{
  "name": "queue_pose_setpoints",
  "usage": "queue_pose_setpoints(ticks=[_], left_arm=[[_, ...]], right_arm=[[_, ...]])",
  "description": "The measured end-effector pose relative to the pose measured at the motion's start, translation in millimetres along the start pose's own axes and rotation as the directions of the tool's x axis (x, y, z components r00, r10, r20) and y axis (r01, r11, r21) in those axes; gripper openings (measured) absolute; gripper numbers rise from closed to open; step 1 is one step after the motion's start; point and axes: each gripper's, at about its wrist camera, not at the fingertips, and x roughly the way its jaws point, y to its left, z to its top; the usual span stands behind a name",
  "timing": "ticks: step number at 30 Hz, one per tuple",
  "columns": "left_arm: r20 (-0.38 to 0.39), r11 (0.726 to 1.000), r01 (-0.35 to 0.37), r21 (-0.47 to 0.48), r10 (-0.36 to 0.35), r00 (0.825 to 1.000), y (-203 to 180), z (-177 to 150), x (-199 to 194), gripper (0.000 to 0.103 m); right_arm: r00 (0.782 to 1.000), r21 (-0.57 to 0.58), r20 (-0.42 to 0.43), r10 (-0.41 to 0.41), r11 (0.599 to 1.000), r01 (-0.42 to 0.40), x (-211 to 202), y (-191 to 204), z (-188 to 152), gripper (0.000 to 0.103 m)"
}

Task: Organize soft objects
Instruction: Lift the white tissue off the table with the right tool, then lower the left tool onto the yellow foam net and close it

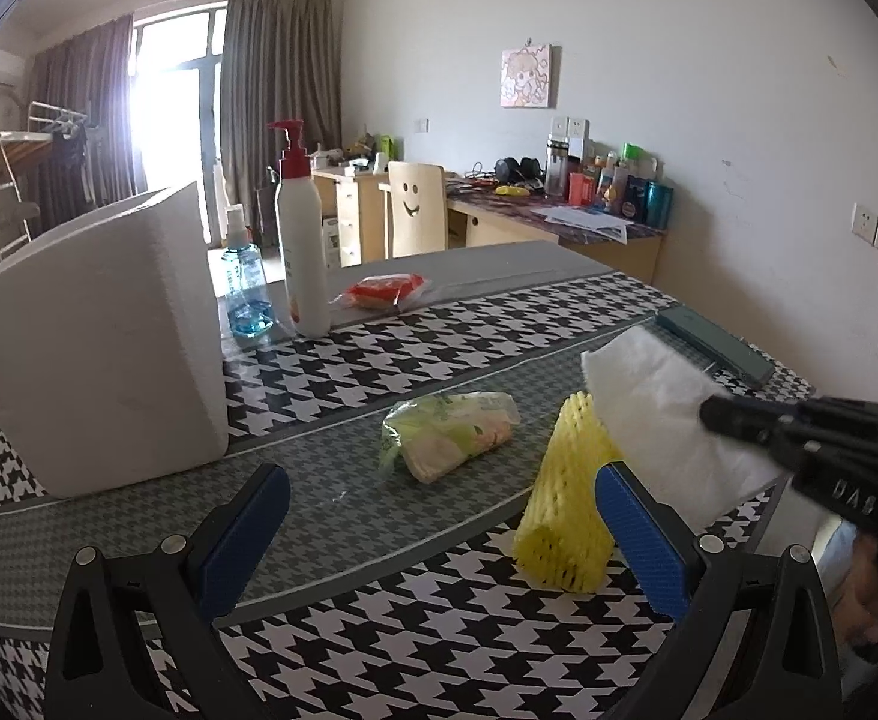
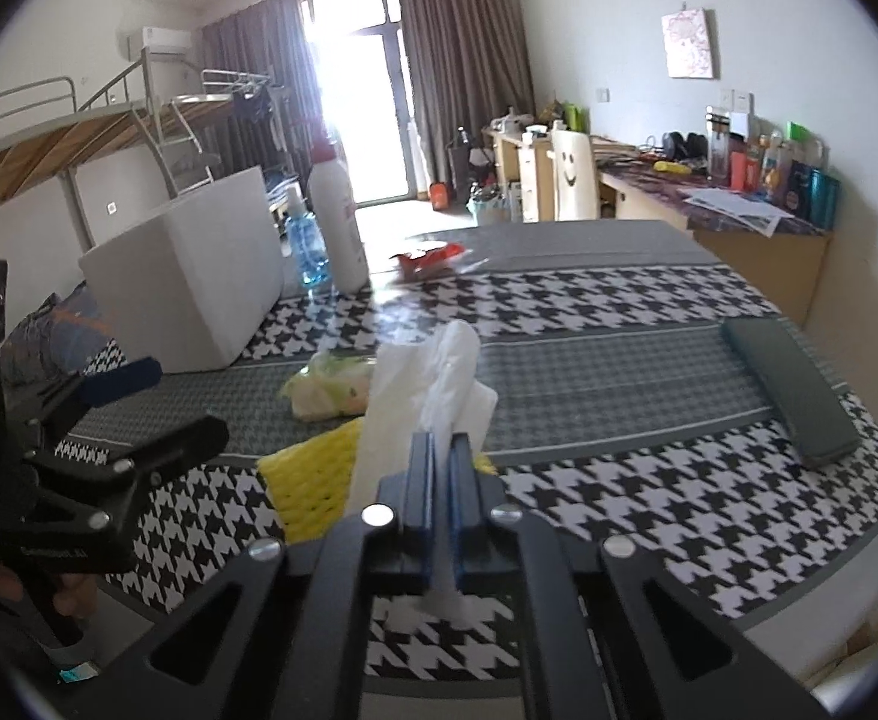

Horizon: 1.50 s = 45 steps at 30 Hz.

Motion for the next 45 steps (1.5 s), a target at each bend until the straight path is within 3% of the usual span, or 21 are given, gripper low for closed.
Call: queue_pose_setpoints(ticks=[9,28,45], left_arm=[[-0.007,0.998,0.029,0.054,-0.028,1.0,-18.9,-3.0,4.1,0.102],[-0.05,0.996,0.038,0.085,-0.034,0.998,-29.0,-0.4,23.3,0.101],[-0.197,0.986,0.107,0.126,-0.081,0.977,-45.0,-4.5,62.8,0.066]], right_arm=[[0.997,0.041,0.034,-0.065,0.997,0.064,-16.3,-19.7,1.1,0.005],[0.993,0.038,0.119,-0.025,0.999,0.021,-40.6,-21.5,24.5,0.005],[0.999,0.06,0.02,0.025,0.998,-0.026,-14.1,-23.8,-3.3,0.005]])
